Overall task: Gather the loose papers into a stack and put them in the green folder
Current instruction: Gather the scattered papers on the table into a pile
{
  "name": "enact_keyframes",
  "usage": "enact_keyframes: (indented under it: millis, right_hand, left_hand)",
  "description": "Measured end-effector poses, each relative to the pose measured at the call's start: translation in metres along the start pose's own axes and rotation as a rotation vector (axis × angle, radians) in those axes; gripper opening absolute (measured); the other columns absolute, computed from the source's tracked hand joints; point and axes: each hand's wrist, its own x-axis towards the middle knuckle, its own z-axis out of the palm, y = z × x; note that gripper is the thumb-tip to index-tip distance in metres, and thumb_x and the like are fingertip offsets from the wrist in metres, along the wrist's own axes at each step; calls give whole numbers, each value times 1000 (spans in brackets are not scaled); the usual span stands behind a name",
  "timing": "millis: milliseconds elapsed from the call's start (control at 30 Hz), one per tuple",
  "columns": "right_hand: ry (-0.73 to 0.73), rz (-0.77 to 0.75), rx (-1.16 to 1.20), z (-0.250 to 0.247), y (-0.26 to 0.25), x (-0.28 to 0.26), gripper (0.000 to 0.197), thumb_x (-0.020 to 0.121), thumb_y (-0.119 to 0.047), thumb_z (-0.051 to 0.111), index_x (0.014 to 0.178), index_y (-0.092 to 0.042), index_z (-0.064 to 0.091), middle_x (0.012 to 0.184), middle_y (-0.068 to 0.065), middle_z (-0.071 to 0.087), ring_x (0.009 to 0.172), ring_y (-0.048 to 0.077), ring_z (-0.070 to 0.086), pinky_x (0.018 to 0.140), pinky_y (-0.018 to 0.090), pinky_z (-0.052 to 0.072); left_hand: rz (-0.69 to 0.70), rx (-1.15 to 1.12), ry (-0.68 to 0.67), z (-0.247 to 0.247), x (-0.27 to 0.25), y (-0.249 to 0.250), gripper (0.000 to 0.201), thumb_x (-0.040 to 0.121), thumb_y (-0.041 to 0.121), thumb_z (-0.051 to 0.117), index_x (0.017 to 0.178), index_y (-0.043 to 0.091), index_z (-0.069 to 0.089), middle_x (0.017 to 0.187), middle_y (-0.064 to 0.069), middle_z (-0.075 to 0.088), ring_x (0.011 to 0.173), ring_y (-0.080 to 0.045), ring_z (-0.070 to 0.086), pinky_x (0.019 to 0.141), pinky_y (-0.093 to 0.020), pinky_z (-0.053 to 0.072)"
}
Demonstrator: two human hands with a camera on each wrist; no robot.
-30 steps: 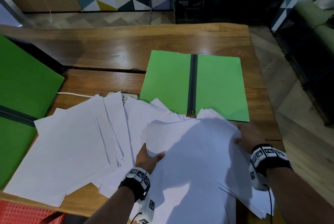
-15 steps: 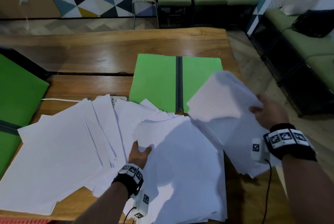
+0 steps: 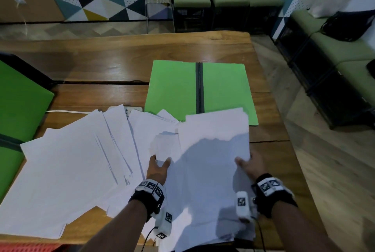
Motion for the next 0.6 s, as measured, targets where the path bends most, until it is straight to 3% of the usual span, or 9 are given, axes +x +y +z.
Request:
enact_keyframes:
  millis: [33, 100, 233, 333, 400, 500, 600]
  right_hand:
    - [-28, 22, -32, 12, 3, -6, 51, 73, -23, 75, 117, -2, 60, 114, 16, 66, 105, 29, 63, 86, 36, 49]
    - [-60, 68, -89, 29, 5, -15, 54, 79, -16, 69, 128, -7, 49, 123, 12, 61, 114, 30, 58, 96, 36, 46]
    - [-138, 126, -157, 48, 2, -30, 74, 82, -5, 63, 145, -15, 26, 132, 11, 54, 120, 32, 53, 92, 28, 41]
    - [-245, 96, -324, 56, -1, -31, 95, 80, -11, 66, 152, -14, 4, 148, 12, 33, 135, 29, 37, 110, 34, 34]
    - [-328, 84, -442, 56, -8, -30, 99, 83, -16, 64, 152, -13, -7, 150, 12, 23, 138, 30, 29, 112, 36, 30]
    - [-400, 38, -504, 56, -17, -29, 98, 84, -13, 61, 151, -13, -11, 149, 12, 20, 137, 31, 26, 111, 37, 29]
    - [-426, 26, -512, 57, -24, -25, 93, 85, -10, 56, 151, -12, -10, 148, 13, 18, 134, 33, 27, 110, 38, 31]
  left_hand:
    - [-4, -13, 11, 0, -1, 1, 59, 90, 28, 62, 140, 8, 38, 139, -12, 50, 127, -27, 47, 98, -27, 35]
    - [-7, -37, 31, 1, -3, 3, 58, 91, 26, 62, 140, 6, 38, 140, -13, 49, 128, -26, 45, 96, -24, 32]
    - [-17, -44, 32, 0, -6, 2, 58, 92, 26, 59, 141, 8, 34, 142, -10, 47, 130, -24, 43, 96, -21, 28]
    - [-6, -66, 13, 0, -7, 5, 57, 95, 29, 55, 143, 10, 32, 145, -9, 44, 133, -23, 41, 98, -22, 28]
    - [-34, -109, -18, 1, -7, 10, 62, 96, 35, 51, 147, 10, 27, 148, -6, 38, 136, -23, 38, 101, -24, 28]
    - [-121, -155, -67, 0, -5, 14, 70, 96, 45, 46, 151, 15, 15, 153, -8, 31, 137, -26, 37, 104, -31, 31]
    - [-147, -283, -116, -2, -4, 12, 59, 98, 33, 47, 149, 17, 24, 146, -9, 44, 118, -26, 54, 94, -34, 45]
